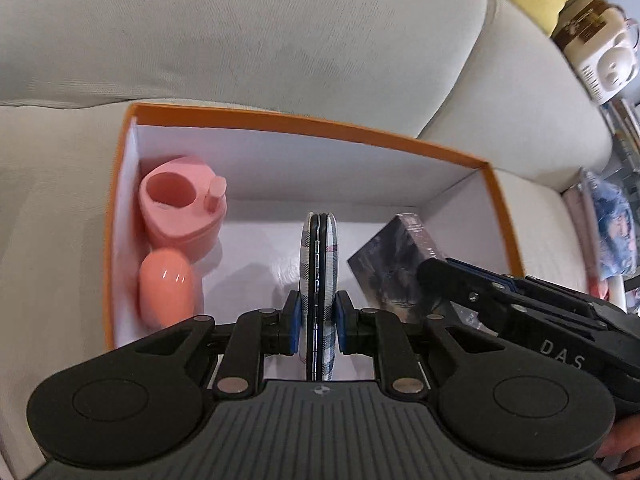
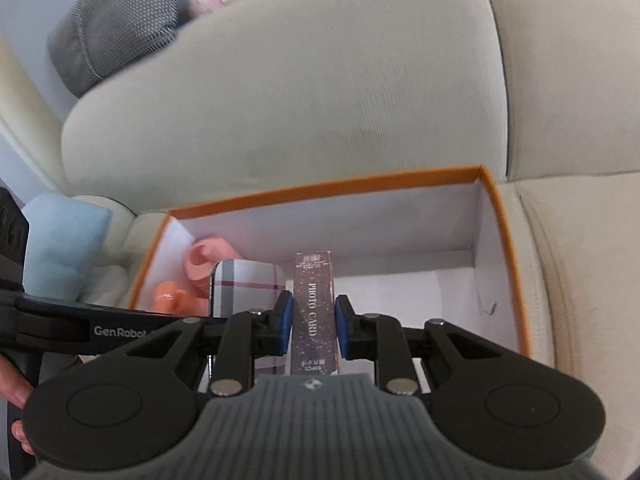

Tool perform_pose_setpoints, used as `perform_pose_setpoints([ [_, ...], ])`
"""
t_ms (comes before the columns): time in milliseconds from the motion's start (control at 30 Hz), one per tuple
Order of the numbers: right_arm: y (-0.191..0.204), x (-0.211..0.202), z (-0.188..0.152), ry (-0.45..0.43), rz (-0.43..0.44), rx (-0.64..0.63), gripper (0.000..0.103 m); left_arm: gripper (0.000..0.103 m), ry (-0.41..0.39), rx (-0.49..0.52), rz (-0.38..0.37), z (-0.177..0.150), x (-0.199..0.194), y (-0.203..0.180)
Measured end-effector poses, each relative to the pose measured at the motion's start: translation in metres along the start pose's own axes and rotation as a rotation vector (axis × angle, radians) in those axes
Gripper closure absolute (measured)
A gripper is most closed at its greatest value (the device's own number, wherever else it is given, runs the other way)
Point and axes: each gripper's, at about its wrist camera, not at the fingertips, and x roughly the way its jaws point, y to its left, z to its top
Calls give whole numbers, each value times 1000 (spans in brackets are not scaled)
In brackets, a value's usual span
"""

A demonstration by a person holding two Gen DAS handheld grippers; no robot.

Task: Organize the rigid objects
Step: 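Carry the phone case and photo-card box up over the orange box with both tools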

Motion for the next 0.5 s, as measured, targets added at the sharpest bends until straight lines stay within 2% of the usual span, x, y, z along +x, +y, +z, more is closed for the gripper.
perform_pose_setpoints([
  [267, -12, 51, 13, 72, -16, 36, 80, 84, 49, 9, 45, 19, 31, -2],
  [400, -17, 59, 8, 101, -19, 47, 80, 83, 63, 26, 102, 24, 37, -7],
  [500, -19, 58, 7, 112, -29, 50, 80, 81, 55, 77, 183, 21, 37, -16],
])
